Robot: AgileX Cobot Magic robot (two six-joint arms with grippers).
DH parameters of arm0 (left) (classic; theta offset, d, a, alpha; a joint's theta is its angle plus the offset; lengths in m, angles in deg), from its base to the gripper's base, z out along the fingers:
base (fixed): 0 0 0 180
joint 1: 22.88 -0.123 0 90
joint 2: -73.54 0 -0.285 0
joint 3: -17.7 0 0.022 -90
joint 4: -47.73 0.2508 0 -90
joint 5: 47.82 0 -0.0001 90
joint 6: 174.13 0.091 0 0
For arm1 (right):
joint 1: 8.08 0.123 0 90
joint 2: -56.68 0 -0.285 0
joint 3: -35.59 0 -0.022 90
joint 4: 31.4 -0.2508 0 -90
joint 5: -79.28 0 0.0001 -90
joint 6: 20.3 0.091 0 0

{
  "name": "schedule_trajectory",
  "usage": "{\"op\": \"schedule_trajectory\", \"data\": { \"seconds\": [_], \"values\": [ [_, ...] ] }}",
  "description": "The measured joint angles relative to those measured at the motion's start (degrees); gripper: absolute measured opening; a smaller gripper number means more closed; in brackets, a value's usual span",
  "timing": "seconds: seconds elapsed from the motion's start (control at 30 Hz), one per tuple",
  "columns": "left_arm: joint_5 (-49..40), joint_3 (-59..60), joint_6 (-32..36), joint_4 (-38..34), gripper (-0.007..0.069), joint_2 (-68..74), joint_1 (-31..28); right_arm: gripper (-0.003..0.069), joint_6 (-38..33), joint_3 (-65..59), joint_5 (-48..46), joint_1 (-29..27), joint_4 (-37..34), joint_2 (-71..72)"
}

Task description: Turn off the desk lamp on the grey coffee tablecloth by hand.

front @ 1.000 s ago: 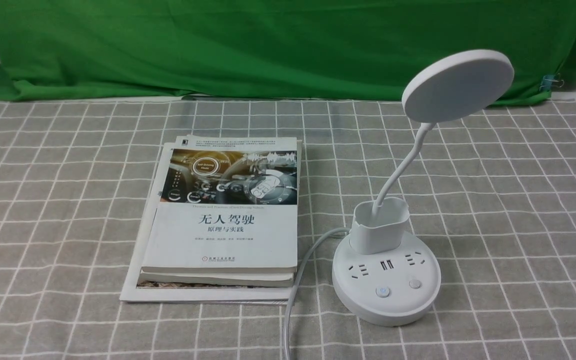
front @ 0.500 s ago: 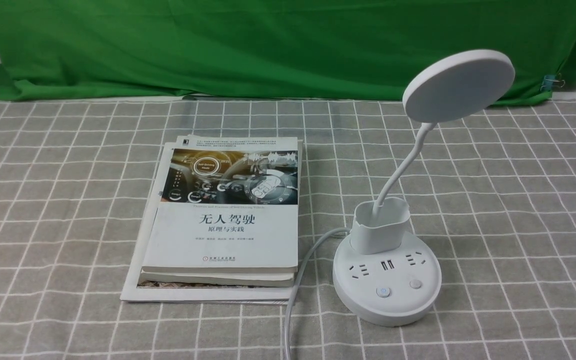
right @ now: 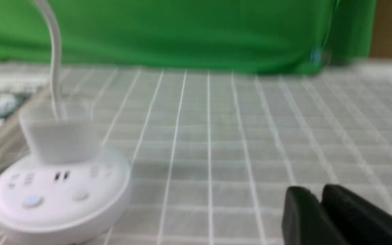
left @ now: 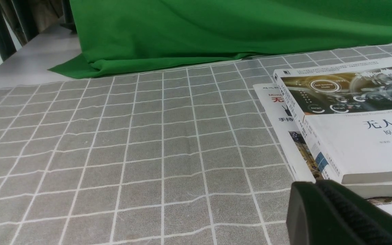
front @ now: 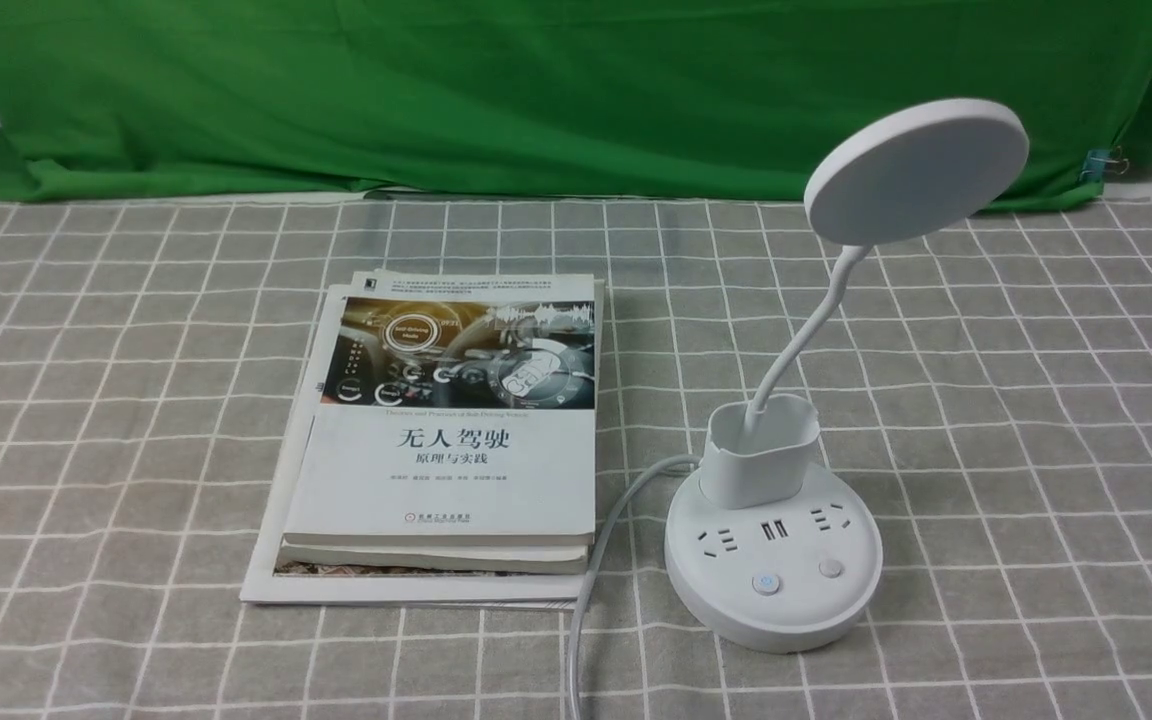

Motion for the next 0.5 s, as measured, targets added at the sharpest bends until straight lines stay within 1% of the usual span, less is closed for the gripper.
{"op": "schedule_trajectory", "data": {
  "seconds": [0.23,0.5],
  "values": [
    [0.00,0.00,0.00,0.00,0.0001,0.00,0.00,0.0144,1.54,0.00,0.81,0.00,-0.70,0.00],
    [0.00,0.00,0.00,0.00,0.0001,0.00,0.00,0.0178,1.60,0.00,0.37,0.00,-0.71,0.00]
  ]
}}
